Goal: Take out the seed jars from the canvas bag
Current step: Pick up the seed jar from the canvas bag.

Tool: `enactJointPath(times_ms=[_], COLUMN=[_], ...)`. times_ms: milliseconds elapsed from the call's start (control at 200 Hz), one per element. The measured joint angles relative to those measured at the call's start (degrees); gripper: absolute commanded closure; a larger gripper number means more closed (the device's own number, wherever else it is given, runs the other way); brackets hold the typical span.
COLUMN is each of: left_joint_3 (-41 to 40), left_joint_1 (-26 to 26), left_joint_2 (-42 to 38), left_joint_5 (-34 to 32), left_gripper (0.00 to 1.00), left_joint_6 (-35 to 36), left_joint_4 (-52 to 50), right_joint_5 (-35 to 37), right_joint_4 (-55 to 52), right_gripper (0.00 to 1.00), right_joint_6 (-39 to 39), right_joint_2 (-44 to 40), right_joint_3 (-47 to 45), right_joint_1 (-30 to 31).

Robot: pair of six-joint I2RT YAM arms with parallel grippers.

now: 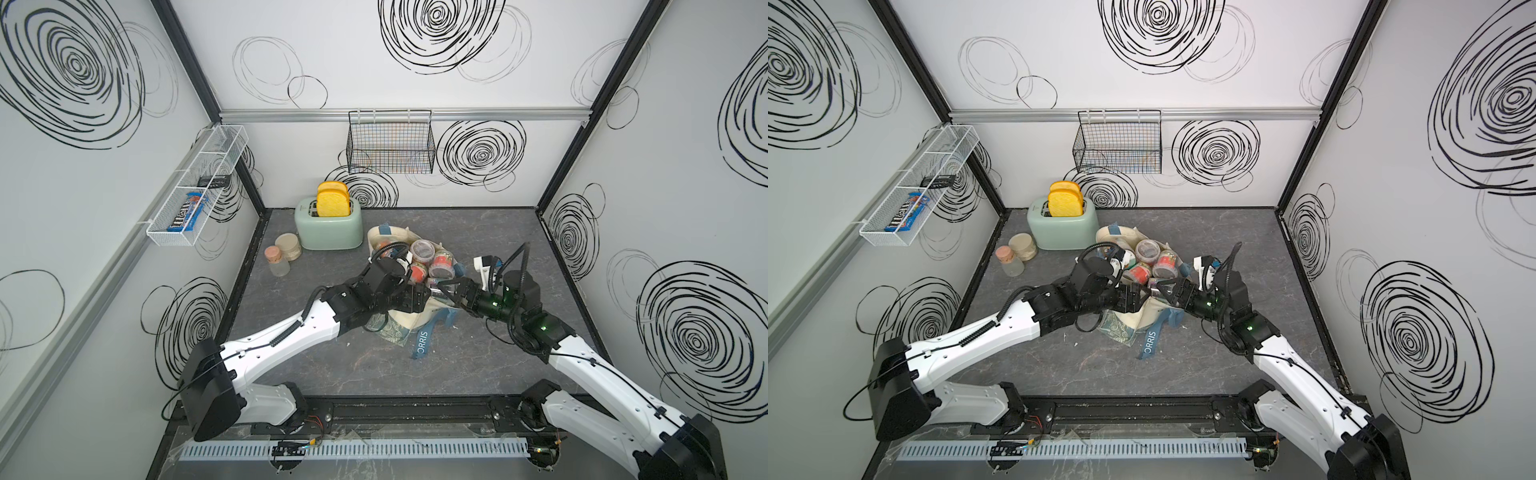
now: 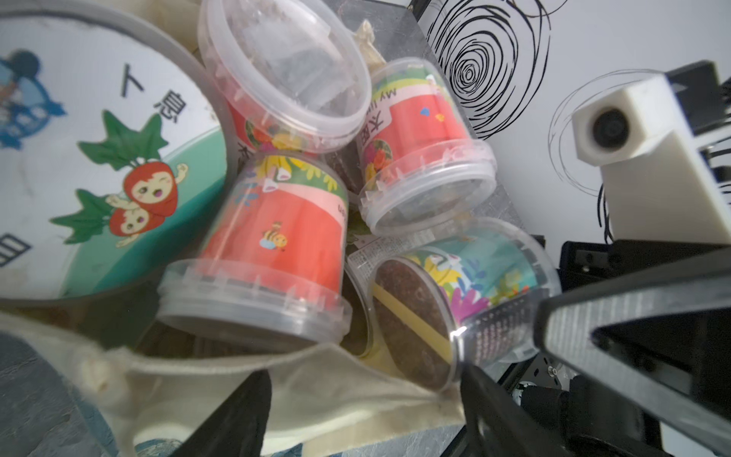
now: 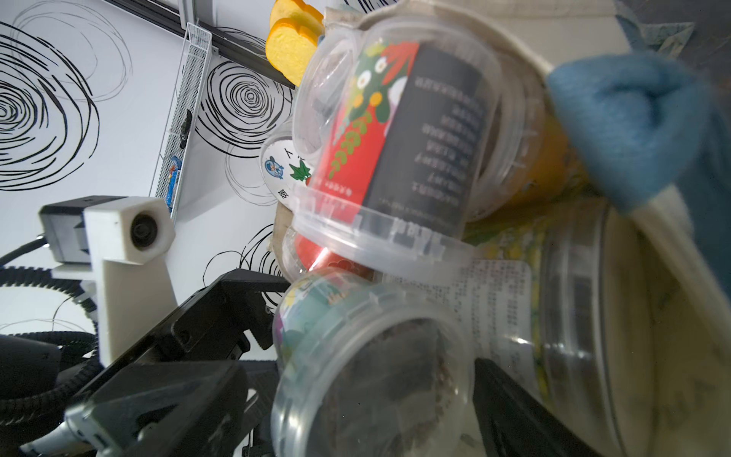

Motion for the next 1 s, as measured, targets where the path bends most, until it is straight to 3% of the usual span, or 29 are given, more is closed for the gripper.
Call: enactJointPath(times_ms=[550, 1001], left_joint_3=[-2.03, -2.16], left_joint_1=[4.61, 5.03], left_joint_2=[-1.88, -1.88], left_joint_5=[0.28, 0.74], left_gripper=[0.21, 0.21], left_joint_6=[0.17, 0.26], left_joint_4=[-0.04, 0.07], right_joint_5=[-1.86, -1.7], right_joint_4=[5.77, 10.69], right_gripper=[0.09, 0.1], right_joint_6=[3.56, 3.56], right_joint_2=[1.16, 5.11], right_joint_3=[-1.16, -0.68], right_joint_1=[0.11, 1.49])
